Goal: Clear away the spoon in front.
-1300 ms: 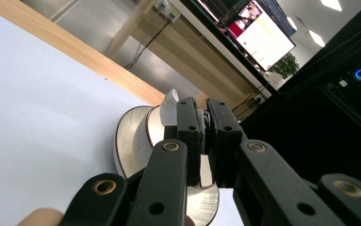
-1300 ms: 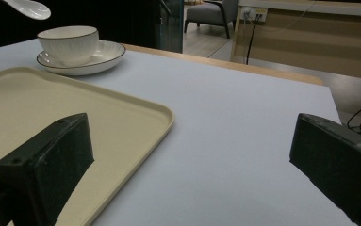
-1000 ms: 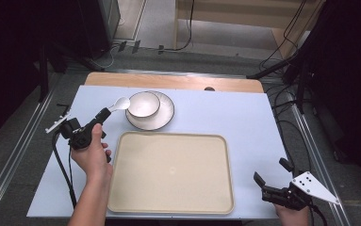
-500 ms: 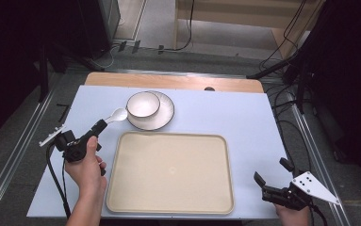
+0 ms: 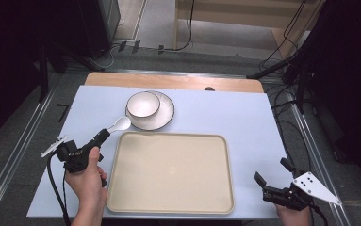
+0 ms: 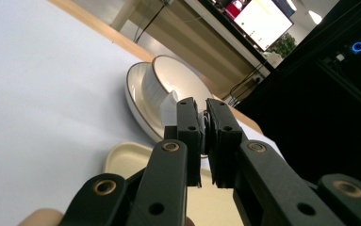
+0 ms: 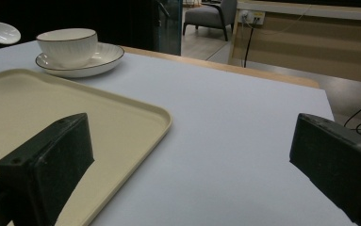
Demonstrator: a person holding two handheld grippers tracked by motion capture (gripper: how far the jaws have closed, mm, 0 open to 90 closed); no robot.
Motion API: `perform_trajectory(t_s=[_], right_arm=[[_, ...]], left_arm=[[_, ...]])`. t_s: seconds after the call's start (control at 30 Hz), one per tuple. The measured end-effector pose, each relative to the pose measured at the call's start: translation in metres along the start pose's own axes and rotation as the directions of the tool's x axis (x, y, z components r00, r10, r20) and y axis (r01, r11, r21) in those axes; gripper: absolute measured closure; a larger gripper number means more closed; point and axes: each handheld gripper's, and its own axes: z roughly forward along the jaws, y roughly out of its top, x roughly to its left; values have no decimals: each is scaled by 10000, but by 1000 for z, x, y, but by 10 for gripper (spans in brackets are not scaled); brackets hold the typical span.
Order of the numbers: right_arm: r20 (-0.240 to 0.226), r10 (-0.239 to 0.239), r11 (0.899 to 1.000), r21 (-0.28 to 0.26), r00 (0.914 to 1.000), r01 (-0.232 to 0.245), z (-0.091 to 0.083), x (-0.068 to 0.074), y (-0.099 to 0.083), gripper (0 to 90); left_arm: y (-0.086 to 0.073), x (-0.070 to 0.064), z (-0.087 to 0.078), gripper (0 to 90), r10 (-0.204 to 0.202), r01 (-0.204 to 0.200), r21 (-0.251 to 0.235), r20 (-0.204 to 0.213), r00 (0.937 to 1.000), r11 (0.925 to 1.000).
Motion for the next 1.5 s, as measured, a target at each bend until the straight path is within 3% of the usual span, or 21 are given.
perform_trajectory(t_s=[0.2,0.77,1.2,1.5], right_arm=[[0,-11,10000,-17,10000,11,0,0,0,2],[-8,-42,10000,-31,10000,41,0,0,0,2],[-30,25,10000,-15,10000,-25,-1,0,0,2],[-28,29,10000,31,10000,-29,-1,-1,0,2]], left_arm=[[-11,3,-4,857,156,-152,375,-106,9998,9992],[-35,9,-9,857,27,-15,860,-132,9999,9963],[-46,12,-3,857,91,-77,1344,-102,9999,9909],[-49,15,-1,858,-96,97,1519,-18,10000,9883]])
